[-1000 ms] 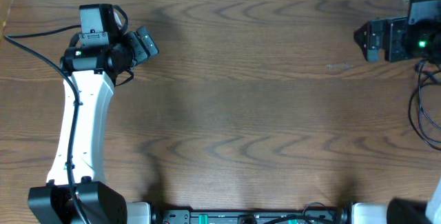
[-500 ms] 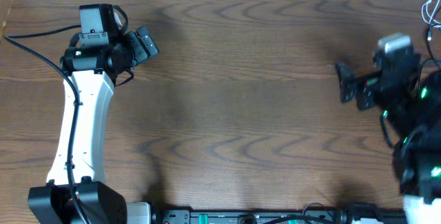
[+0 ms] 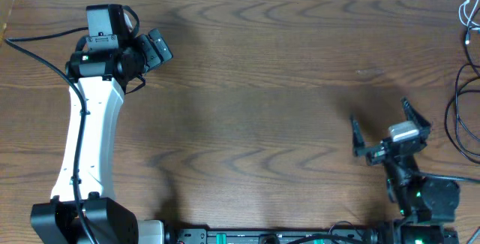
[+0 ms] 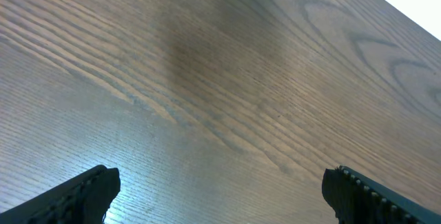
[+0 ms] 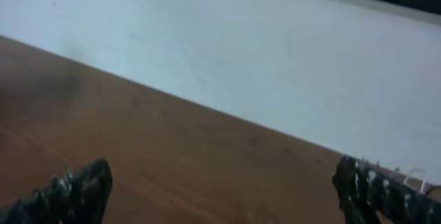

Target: Untangle cables

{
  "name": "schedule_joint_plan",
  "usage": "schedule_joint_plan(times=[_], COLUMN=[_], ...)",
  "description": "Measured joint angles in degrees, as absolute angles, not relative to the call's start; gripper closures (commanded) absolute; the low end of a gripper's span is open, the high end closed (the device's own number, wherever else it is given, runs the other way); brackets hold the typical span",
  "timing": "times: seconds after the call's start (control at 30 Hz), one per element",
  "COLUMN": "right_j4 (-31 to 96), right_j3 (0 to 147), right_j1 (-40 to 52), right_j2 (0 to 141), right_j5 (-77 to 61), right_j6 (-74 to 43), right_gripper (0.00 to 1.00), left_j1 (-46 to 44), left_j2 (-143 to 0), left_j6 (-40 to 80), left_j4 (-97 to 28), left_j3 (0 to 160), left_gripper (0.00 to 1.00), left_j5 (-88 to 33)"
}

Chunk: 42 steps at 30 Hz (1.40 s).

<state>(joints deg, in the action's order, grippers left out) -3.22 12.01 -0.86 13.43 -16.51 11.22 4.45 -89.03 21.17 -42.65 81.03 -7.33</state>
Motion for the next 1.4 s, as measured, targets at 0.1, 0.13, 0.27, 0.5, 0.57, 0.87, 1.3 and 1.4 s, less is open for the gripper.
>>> schedule_joint_plan(times=[0.1, 0.13, 0.27, 0.5, 0.57, 0.87, 1.3, 1.4], right_j4=[-3.9, -4.0, -4.6, -2.3, 0.7, 2.9, 2.9, 2.9], right_j3=[7.8, 6.5, 3.1, 0.6, 0.6, 0.4, 0.4, 0.4], right_j1=[-0.9, -0.9, -0.8, -0.8, -0.8, -0.8, -0.8, -0.8], right_j2=[9.2, 7.7, 3.6, 0.8, 0.7, 0.7, 0.7, 0.7], right_j5=[-16.5, -16.5, -16.0, -15.1, -14.6, -14.1, -14.1, -14.1], right_j6=[11.2, 11.2, 11.2, 11.2, 11.2, 11.2, 11.2, 11.2], right_gripper=[0.01, 0.01, 0.01, 0.01, 0.01, 0.01, 0.01, 0.01], left_j1=[4.4, 4.4, 4.4, 4.4, 4.4, 4.4, 4.4, 4.4], left_j2=[-89.0, -89.0, -89.0, -89.0, -89.0, -89.0, -89.0, -89.0], left_j6=[21.2, 21.2, 21.2, 21.2, 21.2, 21.2, 21.2, 21.2], left_j4=[-42.7, -42.7, -42.7, -42.7, -42.7, -42.7, -42.7, -42.7], left_j3=[81.0, 81.0, 81.0, 81.0, 81.0, 81.0, 81.0, 81.0], left_gripper=[0.0, 0.0, 0.0, 0.0, 0.0, 0.0, 0.0, 0.0], left_j5=[-7.3, -7.3, -7.3, -7.3, -7.3, -7.3, -7.3, -7.3])
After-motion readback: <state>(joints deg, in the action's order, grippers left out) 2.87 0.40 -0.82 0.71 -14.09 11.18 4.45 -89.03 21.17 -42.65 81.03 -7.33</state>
